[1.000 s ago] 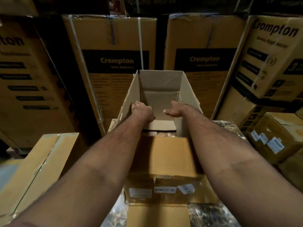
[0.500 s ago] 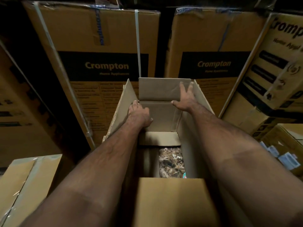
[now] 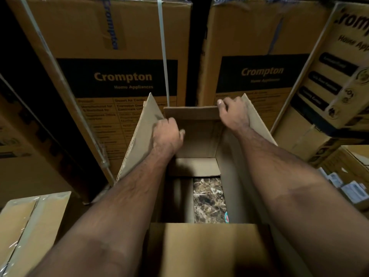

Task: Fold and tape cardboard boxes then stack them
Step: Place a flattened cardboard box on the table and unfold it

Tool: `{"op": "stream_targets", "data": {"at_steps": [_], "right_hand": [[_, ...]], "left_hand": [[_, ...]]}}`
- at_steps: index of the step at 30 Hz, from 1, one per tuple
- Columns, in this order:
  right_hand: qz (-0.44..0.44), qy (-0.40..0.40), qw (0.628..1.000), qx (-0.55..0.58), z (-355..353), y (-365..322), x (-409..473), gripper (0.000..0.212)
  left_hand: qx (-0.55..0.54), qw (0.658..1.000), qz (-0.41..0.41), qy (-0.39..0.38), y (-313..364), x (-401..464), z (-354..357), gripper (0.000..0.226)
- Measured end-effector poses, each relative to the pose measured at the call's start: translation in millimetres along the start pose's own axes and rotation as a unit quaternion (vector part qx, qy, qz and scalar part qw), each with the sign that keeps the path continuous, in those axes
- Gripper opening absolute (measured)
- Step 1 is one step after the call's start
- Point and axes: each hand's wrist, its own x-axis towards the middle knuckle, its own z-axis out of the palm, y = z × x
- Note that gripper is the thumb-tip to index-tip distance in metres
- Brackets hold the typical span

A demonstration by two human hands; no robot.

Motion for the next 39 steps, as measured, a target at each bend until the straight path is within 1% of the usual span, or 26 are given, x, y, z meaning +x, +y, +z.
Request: {"op": "stream_targets", "data": {"at_steps": [2, 3, 4, 5, 6, 8, 9, 10, 11, 12, 13, 15, 16, 17, 18, 20, 22, 25, 27, 29, 31, 33, 36, 37, 39], "right_hand": [[-0.020, -0.010, 1.000, -0.015, 2.7, 9.0, -14.0, 0.034], [-0.032, -0.014, 0.999, -0.024, 3.2, 14.2, -21.9, 0.031], [-0.047, -0.016, 0.998, -0.040, 4.2, 19.1, -29.1, 0.030], [-0.062, -0.021, 0.996, -0.066, 5.0, 23.6, -37.3, 0.030], [-0.074, -0.025, 0.991, -0.105, 6.6, 26.3, -45.5, 0.032], [-0.092, -0.029, 0.971, -0.219, 10.3, 24.6, -60.7, 0.035], [-0.100, -0.034, 0.959, -0.264, 11.7, 20.1, -66.7, 0.036], [-0.106, -0.042, 0.952, -0.283, 12.5, 15.0, -72.0, 0.036], [-0.111, -0.058, 0.950, -0.285, 13.8, 11.8, -76.6, 0.035], [-0.106, -0.091, 0.950, -0.279, 16.6, 11.8, -81.0, 0.036], [-0.102, -0.149, 0.943, -0.280, 20.3, 13.6, -85.8, 0.037], [-0.110, -0.285, 0.898, -0.318, 27.6, 21.4, -93.3, 0.045], [-0.108, -0.327, 0.878, -0.332, 27.9, 23.9, -93.2, 0.050], [-0.102, -0.343, 0.872, -0.334, 25.9, 24.0, -89.4, 0.056], [-0.095, -0.346, 0.876, -0.323, 22.0, 22.0, -84.9, 0.059], [-0.083, -0.355, 0.887, -0.283, 12.2, 12.6, -82.1, 0.057], [-0.074, -0.352, 0.892, -0.276, 1.7, 5.2, -86.6, 0.052], [-0.076, -0.294, 0.887, -0.348, -24.8, 2.1, -88.6, 0.047], [-0.084, -0.256, 0.888, -0.373, -48.8, 1.2, -82.7, 0.048], [-0.080, -0.237, 0.895, -0.369, -70.7, 0.0, -81.0, 0.051], [-0.074, -0.219, 0.904, -0.360, -87.6, 0.6, -87.8, 0.054], [-0.059, -0.190, 0.928, -0.315, -96.5, 3.9, -98.9, 0.054], [0.014, -0.148, 0.977, -0.152, -109.4, 4.6, -115.0, 0.062], [0.051, -0.135, 0.985, -0.094, -114.9, 3.4, -118.2, 0.067], [0.128, -0.132, 0.983, 0.002, -125.6, 2.7, -124.9, 0.077]], "left_hand": [[-0.043, 0.989, -0.024, 0.142, -0.1, -3.4, -2.4, 0.036], [-0.048, 0.981, -0.021, 0.188, -1.1, -4.1, -3.1, 0.036], [-0.054, 0.976, -0.011, 0.209, -2.6, -3.2, -2.9, 0.035], [-0.060, 0.978, 0.004, 0.200, -2.5, -3.4, -1.7, 0.035], [-0.050, 0.985, 0.025, 0.165, -2.4, -3.8, 1.8, 0.035], [0.023, 0.995, 0.088, 0.036, -0.6, -5.5, 13.3, 0.038], [0.057, 0.991, 0.117, -0.037, -0.6, -6.8, 18.6, 0.038], [0.082, 0.983, 0.134, -0.100, -1.4, -8.5, 23.3, 0.039], [0.102, 0.975, 0.137, -0.142, -2.8, -11.3, 27.4, 0.042], [0.122, 0.970, 0.134, -0.163, -4.6, -14.6, 31.3, 0.046], [0.140, 0.966, 0.132, -0.172, -5.7, -18.8, 36.2, 0.049], [0.159, 0.959, 0.130, -0.196, -2.1, -26.3, 43.1, 0.053], [0.155, 0.957, 0.127, -0.212, 2.2, -28.6, 42.7, 0.055], [0.139, 0.958, 0.120, -0.218, 7.2, -29.4, 40.1, 0.056], [0.119, 0.963, 0.111, -0.214, 11.4, -30.0, 36.2, 0.057], [0.104, 0.972, 0.101, -0.184, 13.8, -35.8, 27.5, 0.056], [0.142, 0.973, 0.096, -0.152, 11.6, -45.6, 19.7, 0.054], [0.232, 0.965, 0.075, -0.093, 10.0, -55.6, -3.1, 0.051], [0.268, 0.961, 0.035, -0.053, 12.4, -60.4, -26.9, 0.049], [0.269, 0.962, -0.030, -0.035, 15.9, -68.0, -51.7, 0.052], [0.227, 0.969, -0.088, -0.039, 19.3, -79.8, -68.4, 0.059], [0.146, 0.980, -0.127, -0.050, 19.3, -95.9, -76.2, 0.067], [0.031, 0.986, -0.161, -0.024, 19.3, -123.6, -82.5, 0.079], [-0.006, 0.984, -0.177, -0.014, 19.7, -130.7, -85.9, 0.076], [-0.078, 0.975, -0.210, -0.011, 17.9, -138.9, -94.3, 0.053]]}}
